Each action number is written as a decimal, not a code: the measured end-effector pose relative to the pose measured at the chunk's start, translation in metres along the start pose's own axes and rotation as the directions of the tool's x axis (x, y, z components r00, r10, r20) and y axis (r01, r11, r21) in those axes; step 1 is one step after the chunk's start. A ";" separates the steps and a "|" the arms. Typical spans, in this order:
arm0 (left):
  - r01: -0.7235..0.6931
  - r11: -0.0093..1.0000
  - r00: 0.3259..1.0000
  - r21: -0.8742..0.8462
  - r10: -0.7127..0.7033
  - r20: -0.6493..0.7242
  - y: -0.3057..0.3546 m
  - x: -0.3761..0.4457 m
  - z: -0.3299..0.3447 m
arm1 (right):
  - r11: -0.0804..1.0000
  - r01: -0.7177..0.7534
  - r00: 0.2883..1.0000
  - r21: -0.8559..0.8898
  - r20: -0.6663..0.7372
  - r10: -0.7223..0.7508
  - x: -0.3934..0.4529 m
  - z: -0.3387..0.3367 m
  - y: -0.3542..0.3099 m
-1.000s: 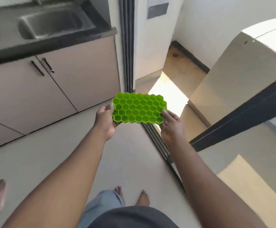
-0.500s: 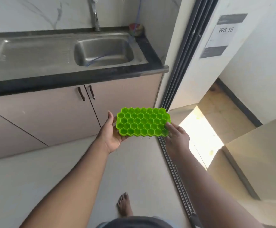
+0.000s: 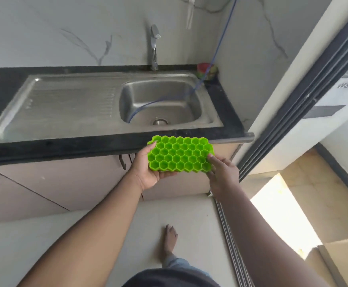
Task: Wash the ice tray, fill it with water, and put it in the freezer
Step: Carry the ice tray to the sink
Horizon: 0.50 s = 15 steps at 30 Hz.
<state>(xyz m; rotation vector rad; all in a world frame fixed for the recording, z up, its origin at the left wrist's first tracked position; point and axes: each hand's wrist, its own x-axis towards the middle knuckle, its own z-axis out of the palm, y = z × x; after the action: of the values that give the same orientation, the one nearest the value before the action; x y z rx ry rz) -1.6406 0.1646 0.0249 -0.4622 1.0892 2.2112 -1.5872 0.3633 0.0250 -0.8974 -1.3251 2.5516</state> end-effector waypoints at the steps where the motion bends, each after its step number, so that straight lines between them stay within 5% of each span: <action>1: -0.011 1.000 1.000 0.003 0.011 -0.025 0.016 0.015 0.004 | 0.999 0.000 0.999 -0.050 0.034 0.002 0.018 0.014 -0.007; 5: -0.036 0.999 0.996 -0.017 0.035 -0.080 0.073 0.072 0.018 | 0.974 -0.005 0.993 -0.225 0.113 0.032 0.088 0.062 -0.042; 9: -0.078 0.993 0.991 -0.091 0.067 -0.117 0.124 0.119 0.023 | 0.981 -0.018 0.983 -0.193 0.176 0.052 0.145 0.108 -0.063; 12: -0.098 0.988 0.985 -0.122 0.079 -0.151 0.153 0.150 0.019 | 0.980 -0.056 0.993 -0.192 0.088 0.074 0.183 0.140 -0.069; 15: -0.124 0.981 0.976 -0.147 0.093 -0.197 0.176 0.181 0.019 | 0.868 -0.020 0.993 -0.496 0.091 0.075 0.224 0.161 -0.072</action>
<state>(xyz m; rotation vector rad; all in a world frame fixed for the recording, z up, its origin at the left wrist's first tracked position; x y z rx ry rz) -1.8929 0.1661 0.0387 -0.7093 1.0606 2.4009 -1.8706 0.3771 0.0520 -0.8776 -2.0748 2.3527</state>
